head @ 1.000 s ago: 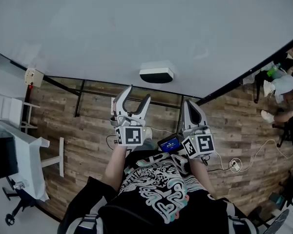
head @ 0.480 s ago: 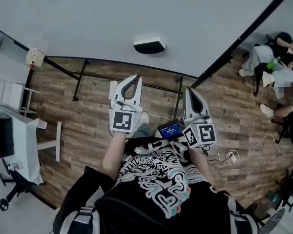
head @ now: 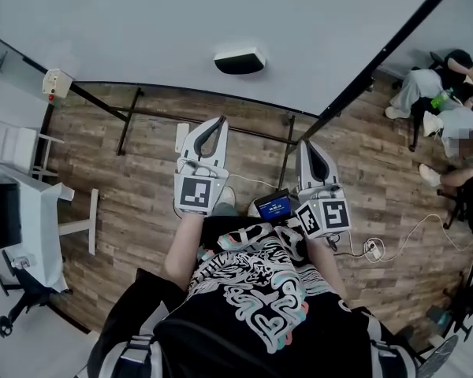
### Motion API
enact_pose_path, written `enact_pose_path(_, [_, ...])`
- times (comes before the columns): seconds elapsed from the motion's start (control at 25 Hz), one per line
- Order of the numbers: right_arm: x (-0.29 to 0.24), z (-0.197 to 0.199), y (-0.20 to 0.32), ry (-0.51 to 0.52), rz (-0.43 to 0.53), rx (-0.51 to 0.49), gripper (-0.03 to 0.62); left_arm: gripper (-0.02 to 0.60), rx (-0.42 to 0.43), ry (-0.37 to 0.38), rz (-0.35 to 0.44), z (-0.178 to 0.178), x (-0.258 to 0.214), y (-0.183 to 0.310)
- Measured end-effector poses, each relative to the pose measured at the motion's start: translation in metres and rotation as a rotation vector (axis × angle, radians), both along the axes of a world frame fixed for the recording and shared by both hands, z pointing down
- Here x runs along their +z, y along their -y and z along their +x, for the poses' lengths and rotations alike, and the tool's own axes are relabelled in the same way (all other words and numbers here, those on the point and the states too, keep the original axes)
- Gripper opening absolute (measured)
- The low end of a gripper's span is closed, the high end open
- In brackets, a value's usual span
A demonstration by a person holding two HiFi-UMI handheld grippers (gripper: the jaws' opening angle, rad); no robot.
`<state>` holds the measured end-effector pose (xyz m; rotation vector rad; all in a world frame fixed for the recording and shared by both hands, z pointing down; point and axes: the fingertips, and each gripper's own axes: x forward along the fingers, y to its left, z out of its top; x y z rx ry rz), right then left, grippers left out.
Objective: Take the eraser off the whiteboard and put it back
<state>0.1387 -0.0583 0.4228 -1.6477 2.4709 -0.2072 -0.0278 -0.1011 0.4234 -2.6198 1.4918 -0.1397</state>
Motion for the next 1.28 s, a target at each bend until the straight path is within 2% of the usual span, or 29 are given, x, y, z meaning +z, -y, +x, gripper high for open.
enact_pose_path(0.6, [-0.003, -0.043, 0.021, -0.02, -0.002, 0.005, 0.014, 0.005, 0.04, 0.024, 0.003, -0.03, 0.004, 0.021])
enact_pose_path(0.84, [-0.007, -0.055, 0.028, -0.036, 0.017, -0.006, 0.014, 0.005, 0.043, 0.025, 0.005, -0.036, 0.003, 0.025])
enact_pose_path(1.28, [0.004, -0.073, 0.033, -0.054, -0.006, -0.041, 0.014, 0.005, 0.028, 0.03, 0.019, -0.052, 0.008, 0.029])
